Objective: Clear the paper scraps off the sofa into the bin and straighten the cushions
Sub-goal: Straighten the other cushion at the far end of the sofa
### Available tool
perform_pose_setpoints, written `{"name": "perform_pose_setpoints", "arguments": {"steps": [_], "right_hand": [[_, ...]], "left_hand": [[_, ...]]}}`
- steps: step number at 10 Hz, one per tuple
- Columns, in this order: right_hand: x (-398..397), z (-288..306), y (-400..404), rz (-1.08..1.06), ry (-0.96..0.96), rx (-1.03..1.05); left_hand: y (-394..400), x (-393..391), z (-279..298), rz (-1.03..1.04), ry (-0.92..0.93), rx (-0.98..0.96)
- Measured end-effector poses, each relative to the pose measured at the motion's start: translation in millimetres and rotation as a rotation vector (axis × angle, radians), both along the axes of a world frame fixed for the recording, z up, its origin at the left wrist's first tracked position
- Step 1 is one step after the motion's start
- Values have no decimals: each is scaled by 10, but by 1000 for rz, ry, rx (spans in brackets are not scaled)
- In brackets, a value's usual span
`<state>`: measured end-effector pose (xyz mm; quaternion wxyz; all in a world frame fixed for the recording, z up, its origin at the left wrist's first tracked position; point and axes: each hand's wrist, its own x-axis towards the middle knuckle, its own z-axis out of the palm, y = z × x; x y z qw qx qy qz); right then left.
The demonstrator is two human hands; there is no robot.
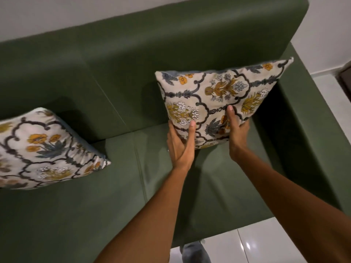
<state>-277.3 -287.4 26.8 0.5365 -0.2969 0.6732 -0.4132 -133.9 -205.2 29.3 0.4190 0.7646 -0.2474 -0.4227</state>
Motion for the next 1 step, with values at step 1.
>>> {"name": "perform_pose_setpoints", "arguments": {"steps": [1], "right_hand": [[107,146,32,-153,190,65]], "left_hand": [[87,108,166,-62,-185,19]]}}
